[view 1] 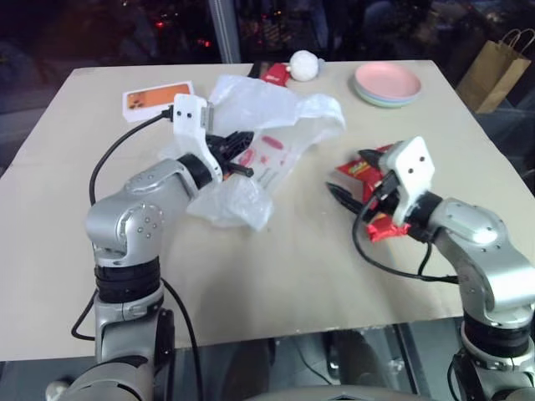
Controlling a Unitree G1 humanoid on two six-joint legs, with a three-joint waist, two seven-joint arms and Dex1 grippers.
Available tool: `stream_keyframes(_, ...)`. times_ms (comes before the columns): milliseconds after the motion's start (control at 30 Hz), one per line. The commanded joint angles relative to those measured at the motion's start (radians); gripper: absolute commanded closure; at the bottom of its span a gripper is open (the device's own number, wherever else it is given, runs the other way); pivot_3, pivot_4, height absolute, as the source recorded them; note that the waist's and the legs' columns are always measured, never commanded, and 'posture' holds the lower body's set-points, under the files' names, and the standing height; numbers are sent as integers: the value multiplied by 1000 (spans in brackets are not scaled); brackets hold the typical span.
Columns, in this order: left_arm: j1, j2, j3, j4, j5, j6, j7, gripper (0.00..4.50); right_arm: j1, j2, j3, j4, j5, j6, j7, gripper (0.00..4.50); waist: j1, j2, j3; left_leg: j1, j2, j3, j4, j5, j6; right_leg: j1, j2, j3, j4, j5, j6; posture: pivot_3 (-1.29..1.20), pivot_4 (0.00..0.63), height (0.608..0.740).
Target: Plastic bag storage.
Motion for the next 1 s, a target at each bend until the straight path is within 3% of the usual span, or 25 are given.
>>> stream_keyframes(33, 4, 29, -43, -21, 48, -67, -53, 4500, 125, 7, -253, -144, 66, 187, -19, 52, 4, 0, 0, 0, 0, 0, 1, 0, 0, 0, 0, 0, 0, 0, 0, 0, 150, 740)
stream_keyframes(167, 11, 32, -78, -23, 81, -103, -88, 4500, 201, 101, -440, -136, 101, 355, -56, 52, 12, 0, 0, 0, 0, 1, 3, 0, 0, 1, 1, 0, 2, 0, 0, 0, 150, 740)
stream_keyframes(367, 20, 32, -77, -34, 96, -109, -105, 4500, 154, 223, -541, -16, 117, 387, -128, 52, 8, 1, -1, 2, 1, 2, 6, 1, 0, 0, 2, 3, 5, -3, 1, 0, 150, 740)
stream_keyframes(667, 39, 38, -52, -96, 87, -65, -85, 4500, 104, 293, -505, 250, 127, 235, -223, 52, 9, 1, -1, 1, 1, 2, 7, 1, 0, 0, 2, 3, 5, 0, 0, 0, 150, 740)
stream_keyframes(867, 36, 34, -33, -125, 72, -26, -63, 4500, 46, 385, -500, 393, 216, 139, -243, 52, -3, 1, -2, 2, 1, 2, 7, 1, 0, 1, 2, 3, 5, 0, 0, 0, 150, 740)
stream_keyframes(1000, 31, 30, -32, -136, 66, -8, -53, 4500, 39, 386, -425, 548, 221, 19, -217, 52, -22, 0, -3, 5, 2, 2, 7, 1, 0, 3, 4, 4, 5, 0, 1, 0, 150, 740)
